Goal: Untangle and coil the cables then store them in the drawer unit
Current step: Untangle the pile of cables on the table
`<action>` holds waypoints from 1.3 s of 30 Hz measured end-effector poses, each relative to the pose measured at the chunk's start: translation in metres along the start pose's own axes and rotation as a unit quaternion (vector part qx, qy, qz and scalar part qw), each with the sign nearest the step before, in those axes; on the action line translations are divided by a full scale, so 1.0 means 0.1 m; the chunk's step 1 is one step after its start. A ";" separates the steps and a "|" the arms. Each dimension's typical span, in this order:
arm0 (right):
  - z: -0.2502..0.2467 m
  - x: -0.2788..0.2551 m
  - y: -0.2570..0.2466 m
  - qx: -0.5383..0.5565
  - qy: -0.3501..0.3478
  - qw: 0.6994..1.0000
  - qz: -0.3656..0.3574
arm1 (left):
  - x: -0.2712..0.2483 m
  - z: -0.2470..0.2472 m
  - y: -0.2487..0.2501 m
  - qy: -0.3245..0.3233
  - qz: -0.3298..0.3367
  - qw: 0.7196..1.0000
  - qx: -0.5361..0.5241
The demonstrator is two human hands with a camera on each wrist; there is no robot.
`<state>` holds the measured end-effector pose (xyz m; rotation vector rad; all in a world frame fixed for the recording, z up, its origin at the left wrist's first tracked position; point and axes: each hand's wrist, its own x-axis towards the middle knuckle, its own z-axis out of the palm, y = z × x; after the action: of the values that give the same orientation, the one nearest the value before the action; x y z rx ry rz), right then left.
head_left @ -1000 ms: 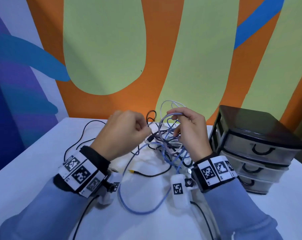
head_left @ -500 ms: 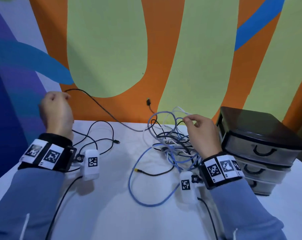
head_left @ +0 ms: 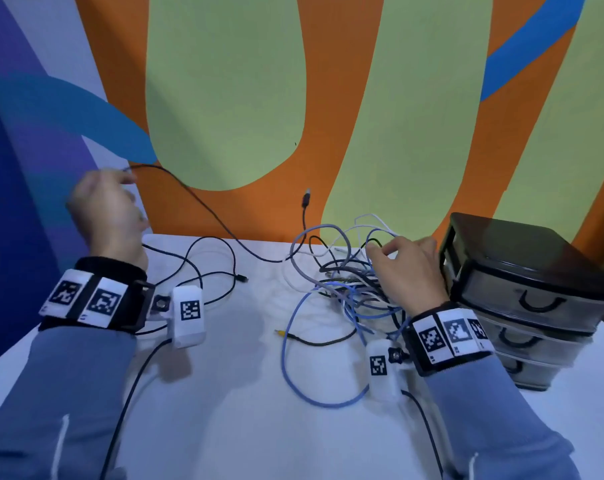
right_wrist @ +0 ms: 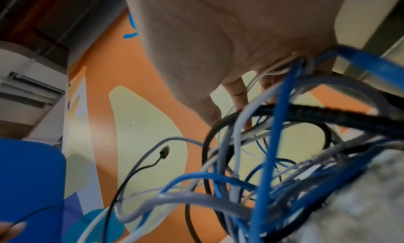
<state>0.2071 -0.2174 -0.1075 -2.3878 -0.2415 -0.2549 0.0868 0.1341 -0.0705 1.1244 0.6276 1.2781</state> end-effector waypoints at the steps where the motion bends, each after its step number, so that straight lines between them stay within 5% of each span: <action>1: 0.00 -0.03 -0.03 -0.020 0.019 1.000 -0.014 | -0.06 0.05 0.01 -0.060 0.004 0.996 0.058; 3: 0.00 -0.10 -0.14 -0.050 0.094 0.990 -0.090 | -0.15 0.06 -0.03 -0.138 0.052 0.967 0.206; 5: 0.02 -0.20 -0.32 0.009 0.137 0.957 -0.256 | -0.14 0.02 -0.15 -0.176 0.098 0.908 0.368; 8: 0.15 -0.34 -0.57 0.060 -0.060 0.891 -0.447 | -0.14 -0.04 -0.26 -0.242 0.099 0.824 0.502; 11: 0.35 -0.31 -0.62 -0.124 -0.205 0.866 -0.439 | -0.26 -0.02 -0.23 -0.291 0.185 0.724 0.597; 14: 0.39 -0.17 -0.51 -0.145 -0.203 0.882 -0.400 | -0.50 0.11 -0.16 -0.430 0.244 0.698 0.518; 16: 0.39 -0.10 -0.44 -0.086 -0.184 0.894 -0.398 | -0.72 0.20 -0.14 -0.530 0.205 0.672 0.476; 18: 0.37 -0.07 -0.35 -0.044 -0.147 0.911 -0.383 | -0.95 0.28 -0.14 -0.597 0.159 0.616 0.489; 21: 0.33 -0.05 -0.24 -0.004 -0.102 0.928 -0.358 | -1.12 0.33 -0.13 -0.622 0.112 0.566 0.529; 24: 0.31 -0.07 -0.20 0.037 -0.101 0.925 -0.364 | -1.15 0.36 -0.17 -0.618 0.140 0.592 0.498; 27: 0.28 -0.07 -0.21 0.028 -0.092 0.932 -0.349 | -1.16 0.37 -0.14 -0.602 0.213 0.690 0.341; 29: 0.28 -0.04 -0.19 0.005 -0.096 0.941 -0.325 | -1.12 0.36 -0.08 -0.600 0.177 0.743 0.238; 35: 0.34 0.04 -0.05 -0.016 -0.116 0.962 -0.246 | -1.05 0.35 0.14 -0.552 0.029 0.828 -0.096; 39: 0.31 0.03 -0.06 -0.044 -0.127 0.964 -0.228 | -0.99 0.34 0.22 -0.455 -0.023 0.880 -0.138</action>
<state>0.2123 -0.1917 -0.1258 -2.4221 -0.9226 -0.1694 0.0838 0.0283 -0.0583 1.2927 -0.2310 0.6328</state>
